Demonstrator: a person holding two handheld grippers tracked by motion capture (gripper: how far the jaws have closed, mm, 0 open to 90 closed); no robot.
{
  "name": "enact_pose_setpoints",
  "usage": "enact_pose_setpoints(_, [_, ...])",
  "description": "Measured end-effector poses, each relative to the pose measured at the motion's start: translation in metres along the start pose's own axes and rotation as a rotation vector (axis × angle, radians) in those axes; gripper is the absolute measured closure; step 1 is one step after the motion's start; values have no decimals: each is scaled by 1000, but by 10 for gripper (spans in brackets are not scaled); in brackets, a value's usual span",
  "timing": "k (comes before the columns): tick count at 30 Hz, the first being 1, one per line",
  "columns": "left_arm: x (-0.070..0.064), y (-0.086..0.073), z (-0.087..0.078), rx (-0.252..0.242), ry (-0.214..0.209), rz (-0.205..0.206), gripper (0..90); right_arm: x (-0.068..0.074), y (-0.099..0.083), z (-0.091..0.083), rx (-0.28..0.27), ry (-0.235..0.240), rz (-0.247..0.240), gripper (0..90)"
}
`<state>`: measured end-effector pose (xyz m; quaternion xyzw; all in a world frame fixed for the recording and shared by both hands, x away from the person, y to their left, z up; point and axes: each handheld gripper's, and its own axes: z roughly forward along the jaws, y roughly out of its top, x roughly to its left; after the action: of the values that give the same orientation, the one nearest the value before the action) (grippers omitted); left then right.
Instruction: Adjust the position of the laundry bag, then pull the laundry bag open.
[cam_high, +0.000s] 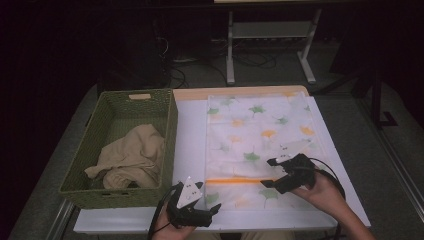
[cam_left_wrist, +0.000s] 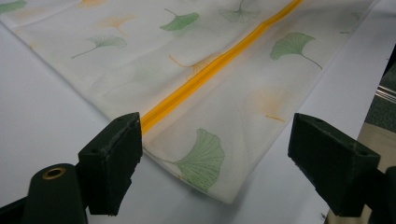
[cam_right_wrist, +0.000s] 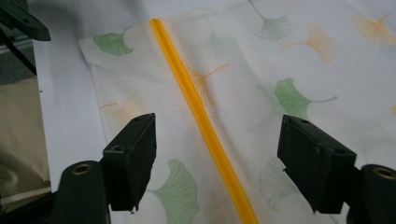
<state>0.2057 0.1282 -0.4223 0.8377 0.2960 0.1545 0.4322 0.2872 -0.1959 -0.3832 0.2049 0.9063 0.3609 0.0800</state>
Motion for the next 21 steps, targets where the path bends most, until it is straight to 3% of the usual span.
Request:
enact_pose_setpoints(6, [-4,6,1,-16,-18,-25,179,6,-32,-19,-84,-47,71,207])
enact_pose_setpoints(9, [-8,14,1,-39,-41,-44,179,4,-48,-26,-100,-47,141,219])
enact_pose_setpoints(12, [-8,20,3,-39,-64,-61,181,-2,-57,-30,-67,-31,206,233])
enact_pose_setpoints(16, [-8,34,14,-58,-106,-98,207,-7,-64,-36,-40,-55,217,248])
enact_pose_setpoints(20, [-8,43,28,-50,-128,-175,216,-12,-71,-40,-17,-49,247,260])
enact_pose_setpoints(21, [-9,44,32,-46,-106,-195,218,-13,-73,-41,0,-45,256,290])
